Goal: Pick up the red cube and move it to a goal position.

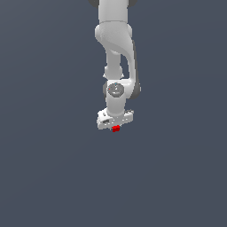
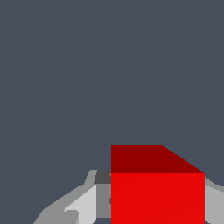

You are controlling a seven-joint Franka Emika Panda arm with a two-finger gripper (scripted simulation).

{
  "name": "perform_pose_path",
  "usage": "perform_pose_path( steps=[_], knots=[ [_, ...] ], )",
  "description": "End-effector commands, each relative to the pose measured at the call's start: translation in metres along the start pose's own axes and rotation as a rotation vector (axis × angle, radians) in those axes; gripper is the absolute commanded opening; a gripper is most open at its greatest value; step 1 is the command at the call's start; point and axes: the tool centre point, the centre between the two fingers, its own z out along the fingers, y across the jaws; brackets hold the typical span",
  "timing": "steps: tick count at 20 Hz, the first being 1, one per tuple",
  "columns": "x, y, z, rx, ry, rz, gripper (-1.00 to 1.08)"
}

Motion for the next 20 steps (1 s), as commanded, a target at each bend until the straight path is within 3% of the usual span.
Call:
perform_pose_path(
  steps=[1,11,20],
  knots=[
    [0.0,0.0,0.0,0.0,0.0,0.0,-1.0],
    [0.001,0.002,-0.011,0.0,0.0,0.0,-1.0],
    [0.007,0.015,-0.066,0.0,0.0,0.0,-1.0]
  ],
)
